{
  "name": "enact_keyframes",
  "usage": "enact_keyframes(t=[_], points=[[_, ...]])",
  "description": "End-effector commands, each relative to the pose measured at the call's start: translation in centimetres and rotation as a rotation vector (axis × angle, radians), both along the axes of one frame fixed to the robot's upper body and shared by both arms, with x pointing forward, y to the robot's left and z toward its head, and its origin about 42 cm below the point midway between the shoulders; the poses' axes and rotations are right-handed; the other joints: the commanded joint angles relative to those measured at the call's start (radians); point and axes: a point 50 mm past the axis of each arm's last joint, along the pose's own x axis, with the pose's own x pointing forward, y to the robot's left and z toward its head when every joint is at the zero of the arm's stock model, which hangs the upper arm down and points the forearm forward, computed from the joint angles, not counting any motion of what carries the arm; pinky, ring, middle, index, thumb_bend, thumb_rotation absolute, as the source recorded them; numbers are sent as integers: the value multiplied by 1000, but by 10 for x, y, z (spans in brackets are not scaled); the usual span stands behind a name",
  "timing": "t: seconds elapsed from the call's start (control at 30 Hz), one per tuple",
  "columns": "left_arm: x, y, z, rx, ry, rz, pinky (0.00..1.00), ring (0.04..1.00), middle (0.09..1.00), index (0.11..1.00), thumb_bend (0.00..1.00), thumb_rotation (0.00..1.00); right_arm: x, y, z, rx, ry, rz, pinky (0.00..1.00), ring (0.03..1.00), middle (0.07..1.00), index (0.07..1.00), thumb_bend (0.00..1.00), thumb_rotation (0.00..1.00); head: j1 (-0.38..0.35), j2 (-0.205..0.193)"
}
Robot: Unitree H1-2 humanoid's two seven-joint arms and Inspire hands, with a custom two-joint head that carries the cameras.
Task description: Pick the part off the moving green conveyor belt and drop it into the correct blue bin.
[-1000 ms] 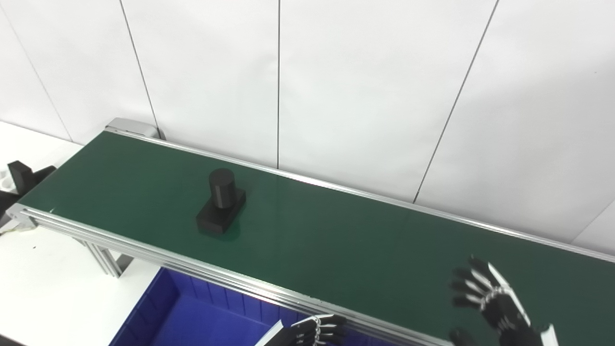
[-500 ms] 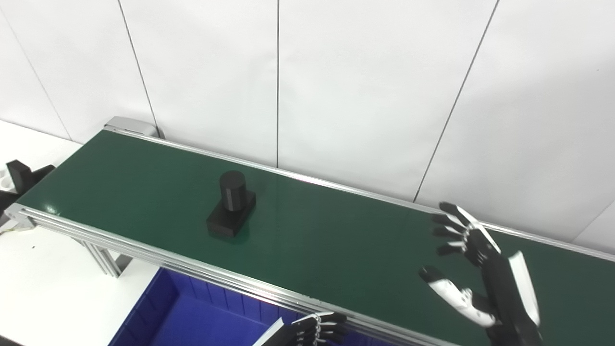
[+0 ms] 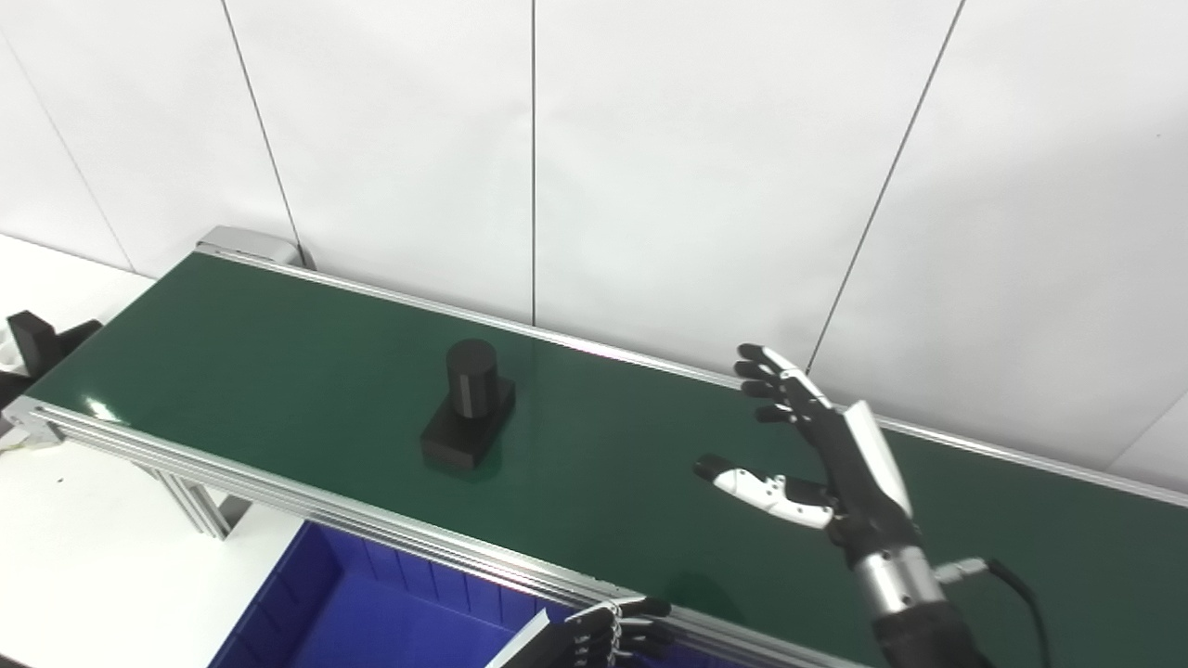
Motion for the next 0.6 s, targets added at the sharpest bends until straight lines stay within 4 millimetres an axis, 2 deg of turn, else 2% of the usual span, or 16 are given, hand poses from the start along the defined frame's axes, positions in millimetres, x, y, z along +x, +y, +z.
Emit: enact_keyframes(t=[0.0,0.33,0.57], points=[[5,-3,10,-19,-65,-9,706,760,785,839,1000,265,14,14,19,16,-76,26,766,834,844,880,675,402,0,2],[2,-6,9,-16,-66,-20,706,762,791,839,1000,258,45,49,15,-34,-53,51,750,836,851,897,724,443,5,2],[-1,-8,10,-15,-70,-31,707,759,801,841,991,244,51,65,8,-43,-38,73,759,832,843,902,723,425,3,8]])
